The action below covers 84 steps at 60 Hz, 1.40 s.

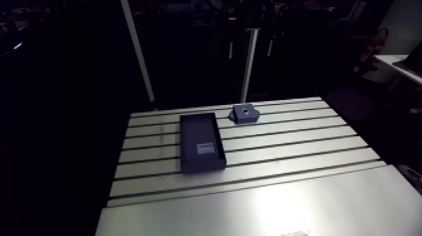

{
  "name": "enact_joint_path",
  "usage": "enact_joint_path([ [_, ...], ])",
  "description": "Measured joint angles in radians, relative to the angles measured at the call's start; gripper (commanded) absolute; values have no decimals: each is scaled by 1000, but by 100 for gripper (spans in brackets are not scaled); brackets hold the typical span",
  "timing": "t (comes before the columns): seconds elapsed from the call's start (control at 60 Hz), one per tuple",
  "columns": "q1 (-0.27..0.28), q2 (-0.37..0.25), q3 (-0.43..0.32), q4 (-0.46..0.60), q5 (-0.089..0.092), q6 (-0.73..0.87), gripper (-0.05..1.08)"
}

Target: Pick up the bearing and press it into the housing until flush.

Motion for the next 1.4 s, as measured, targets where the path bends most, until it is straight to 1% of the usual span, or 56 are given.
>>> enact_joint_path([
  [0.267,17,-19,-73,57,1,15,1],
  [0.467,26,-26,-110,114,12,18,1],
  [0.633,38,-54,-105,149,18,28,1],
  [0.9,62,-106,-86,183,17,36,1],
  [1.167,69,-131,-66,190,18,37,1],
  [1.4,72,-138,-55,189,20,36,1],
])
